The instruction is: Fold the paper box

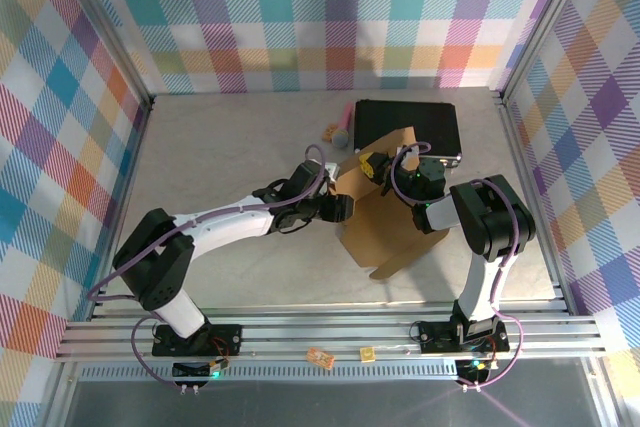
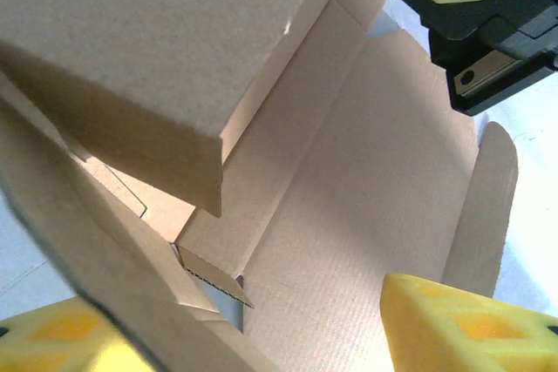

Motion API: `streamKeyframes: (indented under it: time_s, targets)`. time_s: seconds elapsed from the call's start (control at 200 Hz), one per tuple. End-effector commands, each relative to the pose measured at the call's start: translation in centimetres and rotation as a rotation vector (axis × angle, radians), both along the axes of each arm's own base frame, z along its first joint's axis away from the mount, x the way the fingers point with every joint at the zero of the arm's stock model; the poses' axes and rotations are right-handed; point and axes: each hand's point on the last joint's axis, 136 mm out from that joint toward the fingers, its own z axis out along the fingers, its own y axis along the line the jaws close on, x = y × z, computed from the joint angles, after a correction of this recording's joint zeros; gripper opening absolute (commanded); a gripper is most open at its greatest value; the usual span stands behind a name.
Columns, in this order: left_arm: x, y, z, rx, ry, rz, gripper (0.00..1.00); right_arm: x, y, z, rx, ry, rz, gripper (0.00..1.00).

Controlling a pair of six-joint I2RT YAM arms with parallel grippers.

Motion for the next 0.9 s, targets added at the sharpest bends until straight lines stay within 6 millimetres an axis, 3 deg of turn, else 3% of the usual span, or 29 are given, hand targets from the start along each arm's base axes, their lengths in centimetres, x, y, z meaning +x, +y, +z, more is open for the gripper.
streamKeyframes:
  time_s: [0.0, 0.27, 0.385, 0.48, 0.58, 0.66, 0.795, 0.9]
  targets:
    - [-0.2, 0.0, 5.1, -0.086, -0.104, -0.006, 0.65, 0.7, -0.3, 1.0, 0.019, -0.024, -0.012, 0.00]
    - [-4.7, 5.7, 5.6, -0.056, -0.112, 0.026, 0.63, 1.2, -0.3, 1.0, 0.011, -0.019, -0.016, 0.00]
    - [-5.2, 8.4, 6.5, -0.094, -0.126, 0.086, 0.55, 1.2, -0.2, 1.0, 0.013, -0.020, -0.014, 0.00]
    - [-4.7, 10.2, 4.7, -0.070, -0.091, 0.131, 0.46, 1.3, -0.2, 1.1, 0.013, -0.023, -0.013, 0.00]
    - [-3.1, 10.4, 2.1, -0.050, -0.040, 0.148, 0.41, 1.3, -0.2, 1.2, 0.013, -0.023, -0.012, 0.00]
    - [-1.5, 9.6, 1.3, -0.036, -0.029, 0.135, 0.40, 1.3, -0.1, 1.2, 0.013, -0.023, -0.010, 0.00]
    - [0.5, 7.1, 1.2, -0.066, -0.031, 0.086, 0.40, 1.1, -0.2, 1.2, 0.013, -0.022, -0.013, 0.00]
    - [0.7, 5.5, 2.1, -0.120, -0.052, 0.048, 0.43, 1.1, -0.3, 1.3, 0.013, -0.021, -0.015, 0.00]
